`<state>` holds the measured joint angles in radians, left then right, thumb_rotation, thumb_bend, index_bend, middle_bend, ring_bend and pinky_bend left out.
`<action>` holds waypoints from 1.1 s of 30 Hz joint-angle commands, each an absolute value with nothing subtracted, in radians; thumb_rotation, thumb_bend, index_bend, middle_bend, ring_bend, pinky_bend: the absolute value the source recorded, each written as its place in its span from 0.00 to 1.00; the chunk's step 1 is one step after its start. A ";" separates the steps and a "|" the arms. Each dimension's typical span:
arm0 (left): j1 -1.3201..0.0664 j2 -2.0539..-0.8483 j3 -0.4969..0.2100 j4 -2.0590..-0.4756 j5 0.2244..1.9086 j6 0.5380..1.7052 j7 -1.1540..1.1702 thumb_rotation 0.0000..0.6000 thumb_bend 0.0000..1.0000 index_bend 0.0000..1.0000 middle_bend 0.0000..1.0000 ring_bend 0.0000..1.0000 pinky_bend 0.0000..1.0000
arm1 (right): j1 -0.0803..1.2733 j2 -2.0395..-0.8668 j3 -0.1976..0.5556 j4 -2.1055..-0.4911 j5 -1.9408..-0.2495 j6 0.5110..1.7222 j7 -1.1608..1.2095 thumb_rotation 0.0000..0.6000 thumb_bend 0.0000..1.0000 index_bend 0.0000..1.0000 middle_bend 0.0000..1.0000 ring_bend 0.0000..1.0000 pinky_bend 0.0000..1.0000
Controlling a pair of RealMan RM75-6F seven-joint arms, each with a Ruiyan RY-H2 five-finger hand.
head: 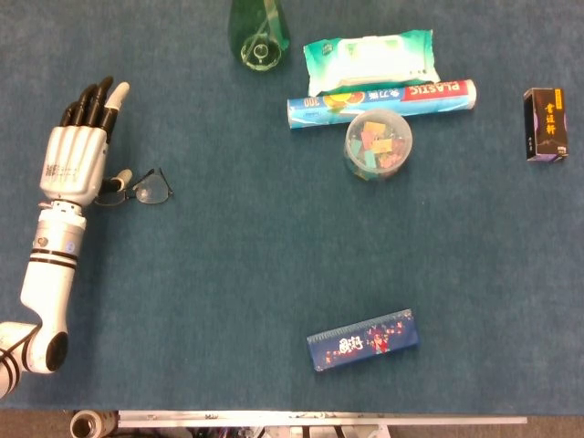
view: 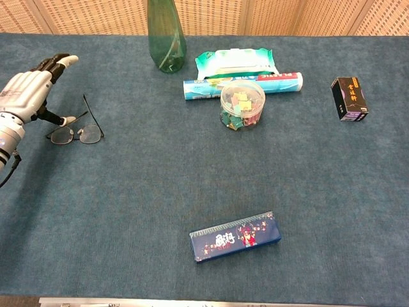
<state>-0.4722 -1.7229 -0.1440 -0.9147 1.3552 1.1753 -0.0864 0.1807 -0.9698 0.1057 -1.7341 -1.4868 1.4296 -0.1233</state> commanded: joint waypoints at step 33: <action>-0.453 -1.730 -0.158 -0.894 1.364 1.230 -0.105 1.00 0.15 0.00 0.00 0.00 0.14 | 0.181 -0.974 0.109 -1.721 -1.489 1.425 -0.101 1.00 0.16 0.25 0.24 0.24 0.43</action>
<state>-0.4660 -1.7628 -0.1488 -0.8469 1.3662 1.2018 -0.1311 0.1801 -0.9728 0.1087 -1.7214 -1.4880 1.4262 -0.1018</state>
